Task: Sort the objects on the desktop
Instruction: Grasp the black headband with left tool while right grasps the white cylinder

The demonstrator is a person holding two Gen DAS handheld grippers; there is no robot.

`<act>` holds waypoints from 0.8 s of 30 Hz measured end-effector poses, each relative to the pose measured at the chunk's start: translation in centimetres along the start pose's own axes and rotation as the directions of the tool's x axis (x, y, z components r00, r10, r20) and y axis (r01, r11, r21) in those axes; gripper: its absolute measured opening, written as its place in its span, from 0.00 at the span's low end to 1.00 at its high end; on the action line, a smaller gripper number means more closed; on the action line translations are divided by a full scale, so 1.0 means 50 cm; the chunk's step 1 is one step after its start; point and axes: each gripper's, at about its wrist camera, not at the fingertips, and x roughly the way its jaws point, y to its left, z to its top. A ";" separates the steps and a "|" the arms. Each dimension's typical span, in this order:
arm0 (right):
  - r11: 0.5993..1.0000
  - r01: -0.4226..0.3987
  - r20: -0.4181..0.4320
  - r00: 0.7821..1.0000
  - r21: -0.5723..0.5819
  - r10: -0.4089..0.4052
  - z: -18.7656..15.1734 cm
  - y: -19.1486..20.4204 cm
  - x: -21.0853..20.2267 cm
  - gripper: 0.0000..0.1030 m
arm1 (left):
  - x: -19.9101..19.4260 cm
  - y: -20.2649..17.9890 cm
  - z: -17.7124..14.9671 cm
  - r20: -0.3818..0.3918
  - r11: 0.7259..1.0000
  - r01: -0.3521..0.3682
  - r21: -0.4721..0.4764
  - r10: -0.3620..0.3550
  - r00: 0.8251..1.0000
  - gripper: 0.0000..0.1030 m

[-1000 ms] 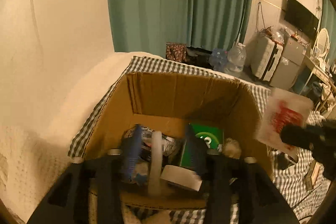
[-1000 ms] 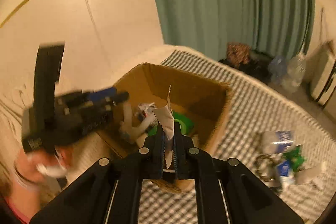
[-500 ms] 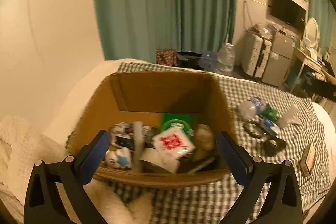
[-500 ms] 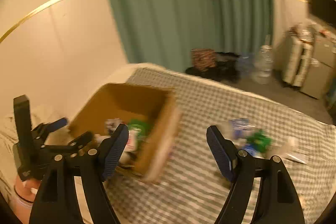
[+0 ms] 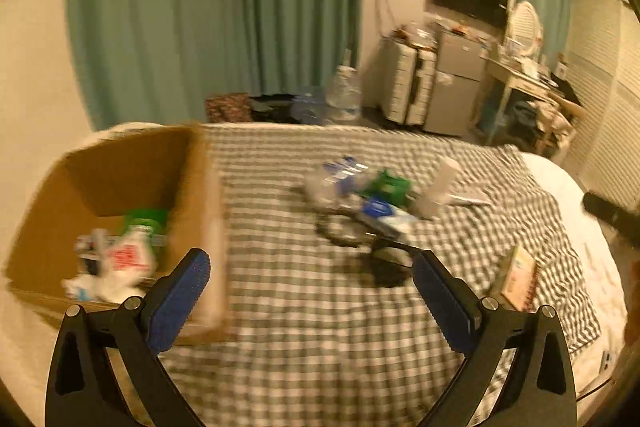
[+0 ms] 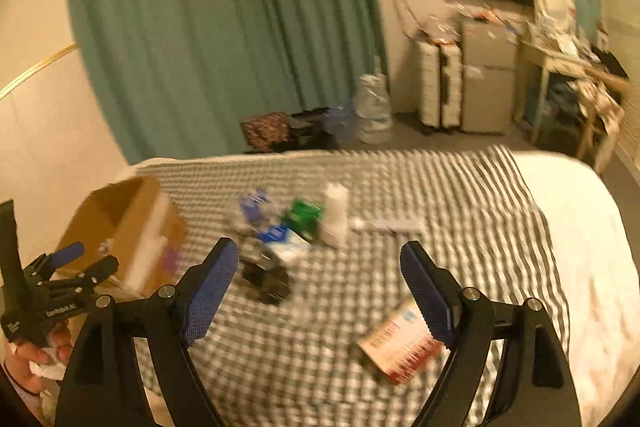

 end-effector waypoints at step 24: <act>0.999 -0.031 -0.117 0.993 0.015 0.032 -0.029 -0.083 0.258 0.81 | 0.320 -0.150 -0.075 -0.071 0.981 0.131 0.143 -0.122 0.990 1.00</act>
